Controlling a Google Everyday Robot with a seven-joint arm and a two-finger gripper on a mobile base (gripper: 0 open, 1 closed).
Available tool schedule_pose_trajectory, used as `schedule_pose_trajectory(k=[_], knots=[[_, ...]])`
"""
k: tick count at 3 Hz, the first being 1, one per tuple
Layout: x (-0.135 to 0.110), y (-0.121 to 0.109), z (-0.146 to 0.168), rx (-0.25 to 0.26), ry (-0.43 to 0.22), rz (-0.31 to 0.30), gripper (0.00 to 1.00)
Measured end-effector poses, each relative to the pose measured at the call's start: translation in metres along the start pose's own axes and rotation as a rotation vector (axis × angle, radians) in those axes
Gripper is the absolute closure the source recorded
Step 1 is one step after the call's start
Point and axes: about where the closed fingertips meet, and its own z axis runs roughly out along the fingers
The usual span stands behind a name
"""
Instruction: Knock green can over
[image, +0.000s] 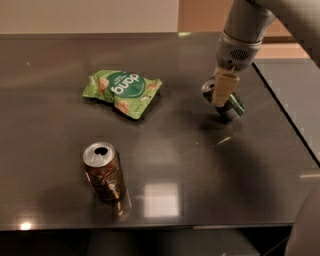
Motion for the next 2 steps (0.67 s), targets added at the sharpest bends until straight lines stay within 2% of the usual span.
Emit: schedule_pose_trajectory(k=[1,2], knots=[[-0.0023,-0.0011,0.0051,-0.007,0.03,-0.034,0.13],[-0.0078,-0.0098,0.007,0.024,0.011,-0.035,0.0]])
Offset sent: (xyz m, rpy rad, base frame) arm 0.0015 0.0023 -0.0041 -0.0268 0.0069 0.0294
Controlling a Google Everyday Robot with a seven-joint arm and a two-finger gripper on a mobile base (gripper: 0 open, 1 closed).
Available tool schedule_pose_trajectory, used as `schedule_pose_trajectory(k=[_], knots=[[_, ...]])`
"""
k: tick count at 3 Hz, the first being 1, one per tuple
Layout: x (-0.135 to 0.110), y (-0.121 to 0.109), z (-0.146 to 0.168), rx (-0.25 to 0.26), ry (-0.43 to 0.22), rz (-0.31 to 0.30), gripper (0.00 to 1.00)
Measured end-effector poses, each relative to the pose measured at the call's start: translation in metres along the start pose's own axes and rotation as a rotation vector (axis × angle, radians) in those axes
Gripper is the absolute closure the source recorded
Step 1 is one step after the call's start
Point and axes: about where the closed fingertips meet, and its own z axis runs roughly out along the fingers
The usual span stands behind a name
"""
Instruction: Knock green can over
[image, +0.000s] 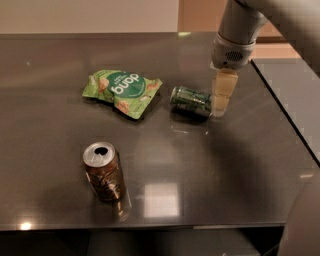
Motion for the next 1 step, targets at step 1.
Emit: schedule_pose_trajectory(k=[1], knots=[[0.0,0.0,0.0,0.0,0.0,0.0,0.0]])
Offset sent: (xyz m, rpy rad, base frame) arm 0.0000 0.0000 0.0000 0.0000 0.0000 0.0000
